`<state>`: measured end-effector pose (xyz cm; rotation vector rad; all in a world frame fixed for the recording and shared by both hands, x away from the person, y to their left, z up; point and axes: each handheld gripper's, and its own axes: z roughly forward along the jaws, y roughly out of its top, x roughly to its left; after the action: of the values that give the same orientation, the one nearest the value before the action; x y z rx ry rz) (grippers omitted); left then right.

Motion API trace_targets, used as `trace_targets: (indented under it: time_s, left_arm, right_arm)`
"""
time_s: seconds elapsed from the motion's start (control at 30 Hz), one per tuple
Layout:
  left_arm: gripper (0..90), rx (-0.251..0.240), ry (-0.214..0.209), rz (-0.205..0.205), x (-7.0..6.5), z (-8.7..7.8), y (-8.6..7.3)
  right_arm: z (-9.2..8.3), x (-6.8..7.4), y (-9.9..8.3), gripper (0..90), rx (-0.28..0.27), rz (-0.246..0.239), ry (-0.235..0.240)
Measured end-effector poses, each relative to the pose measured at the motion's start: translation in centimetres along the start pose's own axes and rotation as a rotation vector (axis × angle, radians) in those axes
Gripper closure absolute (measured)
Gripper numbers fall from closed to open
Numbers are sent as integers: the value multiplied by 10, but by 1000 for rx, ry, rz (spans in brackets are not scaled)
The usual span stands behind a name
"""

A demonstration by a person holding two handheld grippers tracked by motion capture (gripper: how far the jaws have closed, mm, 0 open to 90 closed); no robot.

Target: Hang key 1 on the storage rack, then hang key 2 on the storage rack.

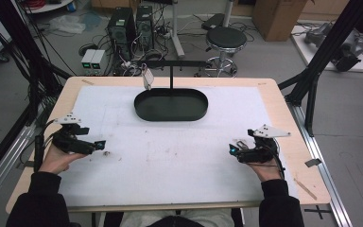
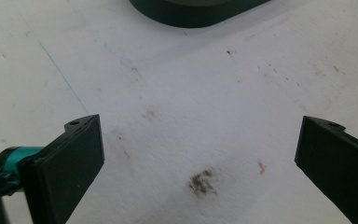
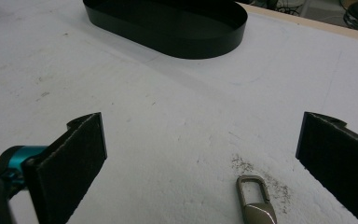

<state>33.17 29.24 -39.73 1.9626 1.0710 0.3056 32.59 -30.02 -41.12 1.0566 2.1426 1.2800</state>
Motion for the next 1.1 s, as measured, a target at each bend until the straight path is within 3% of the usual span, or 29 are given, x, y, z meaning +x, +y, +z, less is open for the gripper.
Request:
trace_targets:
  time_s: [0.4, 0.63, 0.9, 1.1]
  left_arm:
    - [17, -36, 16, -18, -8, -13, -34]
    - [17, -41, 18, 17, -16, -15, -38]
    - [17, -27, 35, 24, -18, -13, -43]
    - [17, 0, 33, 33, -20, -9, -47]
  right_arm:
    - [2, 1, 0, 8, 10, 0, -2]
    - [3, -2, 1, 8, 24, 1, -6]
    - [-1, -11, 12, 8, 76, 0, -28]
    - [1, -23, 18, 8, 167, -6, -42]
